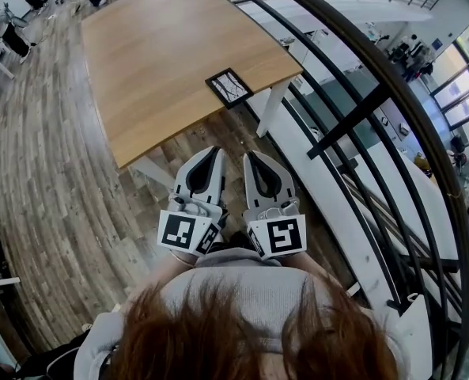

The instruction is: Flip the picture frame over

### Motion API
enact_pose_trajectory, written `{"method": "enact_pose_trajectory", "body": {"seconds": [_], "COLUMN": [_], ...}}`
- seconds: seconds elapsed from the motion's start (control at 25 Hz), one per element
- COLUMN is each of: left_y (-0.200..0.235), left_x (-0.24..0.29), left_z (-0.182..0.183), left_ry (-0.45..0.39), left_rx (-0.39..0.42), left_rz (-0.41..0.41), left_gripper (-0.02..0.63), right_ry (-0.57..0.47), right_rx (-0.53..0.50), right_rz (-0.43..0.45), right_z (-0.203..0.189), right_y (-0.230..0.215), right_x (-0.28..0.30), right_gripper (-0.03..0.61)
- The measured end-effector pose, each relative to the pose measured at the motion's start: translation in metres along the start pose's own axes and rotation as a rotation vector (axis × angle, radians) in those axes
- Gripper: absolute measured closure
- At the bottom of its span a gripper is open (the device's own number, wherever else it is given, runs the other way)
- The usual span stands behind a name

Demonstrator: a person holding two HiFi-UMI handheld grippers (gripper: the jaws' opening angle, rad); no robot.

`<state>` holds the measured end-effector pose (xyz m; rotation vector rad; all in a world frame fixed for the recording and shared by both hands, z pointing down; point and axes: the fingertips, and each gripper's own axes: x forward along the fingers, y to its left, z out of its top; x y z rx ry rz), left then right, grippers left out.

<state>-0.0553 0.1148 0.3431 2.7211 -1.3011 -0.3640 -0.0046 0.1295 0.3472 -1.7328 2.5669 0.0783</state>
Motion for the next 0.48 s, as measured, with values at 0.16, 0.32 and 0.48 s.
{"method": "enact_pose_trajectory", "body": {"seconds": [0.16,0.32,0.48], "left_y": [-0.0062,-0.0085,-0.0102], "left_x": [0.0005,-0.001,-0.0013], "left_z": [0.0011,0.0005,0.0003], "left_ry": [0.0,0.004,0.0], "left_rx": [0.002,0.004,0.001], "left_rz": [-0.009,-0.011,-0.012], "left_gripper": [0.607,0.607,0.607], "right_ry": [-0.009,-0.013,-0.016], "right_rx": [0.002,-0.005,-0.007], "right_rz": [0.002,0.012,0.023], "right_z": [0.0033,0.0046,0.0044], "right_y": [-0.001,0.0021,0.0046], "right_x": [-0.0031,-0.0046,-0.0055], "right_gripper": [0.561,0.561,0.561]}}
